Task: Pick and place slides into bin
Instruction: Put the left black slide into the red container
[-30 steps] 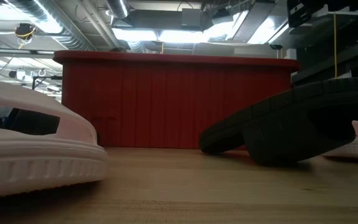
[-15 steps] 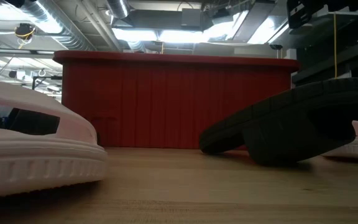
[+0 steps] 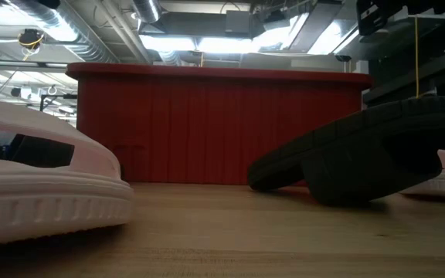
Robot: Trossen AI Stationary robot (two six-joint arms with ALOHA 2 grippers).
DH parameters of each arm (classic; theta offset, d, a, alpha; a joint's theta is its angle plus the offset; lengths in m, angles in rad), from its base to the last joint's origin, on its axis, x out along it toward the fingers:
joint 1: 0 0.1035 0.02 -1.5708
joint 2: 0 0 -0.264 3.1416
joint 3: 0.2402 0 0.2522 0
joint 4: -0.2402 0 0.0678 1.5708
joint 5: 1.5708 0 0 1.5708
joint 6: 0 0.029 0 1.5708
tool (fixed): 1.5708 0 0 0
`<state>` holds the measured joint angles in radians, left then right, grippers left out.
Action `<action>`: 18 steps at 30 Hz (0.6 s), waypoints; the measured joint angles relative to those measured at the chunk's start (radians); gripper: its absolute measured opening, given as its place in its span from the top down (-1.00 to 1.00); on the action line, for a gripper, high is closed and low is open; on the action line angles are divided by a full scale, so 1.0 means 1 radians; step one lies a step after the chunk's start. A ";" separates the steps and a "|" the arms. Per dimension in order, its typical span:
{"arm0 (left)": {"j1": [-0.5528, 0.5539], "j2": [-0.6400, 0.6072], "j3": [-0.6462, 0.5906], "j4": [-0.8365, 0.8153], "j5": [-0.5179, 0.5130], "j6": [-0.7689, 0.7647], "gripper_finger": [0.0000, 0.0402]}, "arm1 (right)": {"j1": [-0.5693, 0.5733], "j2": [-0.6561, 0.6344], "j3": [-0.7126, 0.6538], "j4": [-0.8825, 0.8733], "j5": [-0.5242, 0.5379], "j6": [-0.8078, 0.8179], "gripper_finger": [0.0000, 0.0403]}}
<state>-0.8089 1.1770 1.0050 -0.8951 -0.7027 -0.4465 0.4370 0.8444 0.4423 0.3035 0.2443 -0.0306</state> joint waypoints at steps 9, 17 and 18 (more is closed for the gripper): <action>0.006 0.000 0.000 0.000 -0.019 -0.064 0.61 | 0.000 0.000 0.000 0.000 0.000 -0.003 0.98; 0.038 0.010 0.000 -0.089 -0.021 -0.064 0.30 | 0.000 0.000 0.000 -0.001 0.000 -0.005 0.98; 0.044 0.014 0.000 -0.114 -0.022 -0.064 0.27 | 0.000 0.000 0.000 -0.001 0.000 -0.005 0.98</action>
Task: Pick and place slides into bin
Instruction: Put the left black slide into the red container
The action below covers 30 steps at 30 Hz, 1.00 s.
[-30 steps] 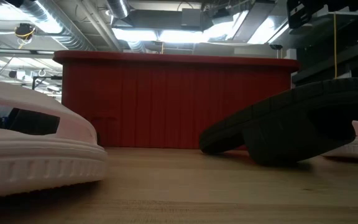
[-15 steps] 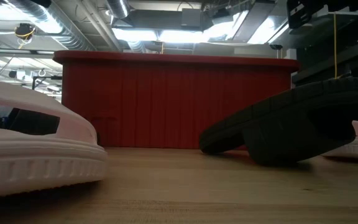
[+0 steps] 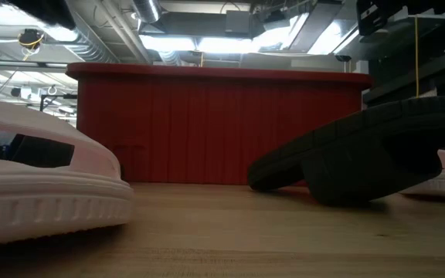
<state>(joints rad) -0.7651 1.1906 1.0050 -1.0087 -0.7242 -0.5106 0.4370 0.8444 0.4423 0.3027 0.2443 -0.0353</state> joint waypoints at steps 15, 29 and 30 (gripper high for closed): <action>0.019 0.119 -0.055 -0.093 0.094 0.027 0.17 | -0.018 0.000 0.000 -0.002 0.000 -0.029 0.98; 0.020 0.241 -0.144 -0.233 0.168 -0.097 0.17 | -0.074 0.000 0.000 -0.053 0.001 -0.021 0.98; 0.022 0.246 -0.151 -0.234 0.163 -0.098 0.17 | -0.077 0.000 0.000 -0.054 0.001 -0.021 0.98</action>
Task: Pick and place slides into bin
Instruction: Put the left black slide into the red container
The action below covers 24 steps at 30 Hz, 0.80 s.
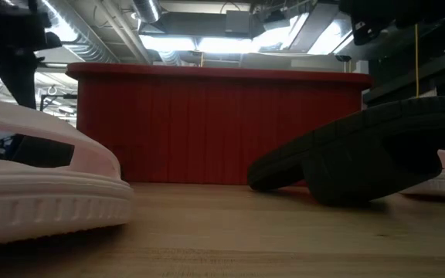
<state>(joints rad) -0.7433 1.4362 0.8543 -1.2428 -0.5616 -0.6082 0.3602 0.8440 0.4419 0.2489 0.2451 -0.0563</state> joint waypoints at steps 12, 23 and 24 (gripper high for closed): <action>0.001 0.039 -0.066 0.009 -0.106 -0.060 0.20 | -0.006 0.000 0.000 -0.003 0.000 0.001 0.98; 0.000 0.040 -0.114 0.096 -0.102 -0.060 0.22 | -0.006 0.000 0.000 -0.007 -0.001 0.002 0.98; 0.000 0.040 -0.114 0.099 -0.103 -0.060 0.22 | -0.006 0.000 0.000 -0.007 -0.001 0.002 0.98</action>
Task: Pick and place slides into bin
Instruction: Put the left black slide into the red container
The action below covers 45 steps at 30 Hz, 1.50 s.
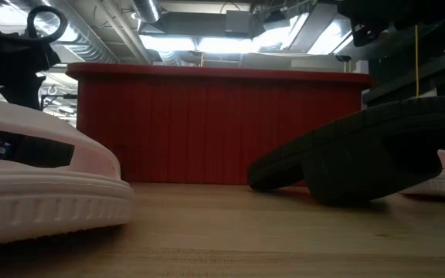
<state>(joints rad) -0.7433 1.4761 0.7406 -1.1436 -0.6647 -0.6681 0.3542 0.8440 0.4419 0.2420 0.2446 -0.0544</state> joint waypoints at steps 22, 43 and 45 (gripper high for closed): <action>-0.015 -0.001 0.023 0.070 -0.001 0.019 0.96 | 0.000 0.000 0.000 0.000 0.000 -0.002 0.98; -0.068 -0.001 0.221 -0.206 -0.064 0.089 0.97 | 0.000 0.000 0.000 0.000 0.000 -0.006 0.98; -0.068 -0.001 0.258 -0.218 -0.064 0.096 0.97 | 0.000 0.000 0.000 0.000 0.000 -0.006 0.98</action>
<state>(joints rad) -0.8115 1.4754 0.9981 -1.3616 -0.7286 -0.5718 0.3542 0.8440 0.4419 0.2422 0.2443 -0.0608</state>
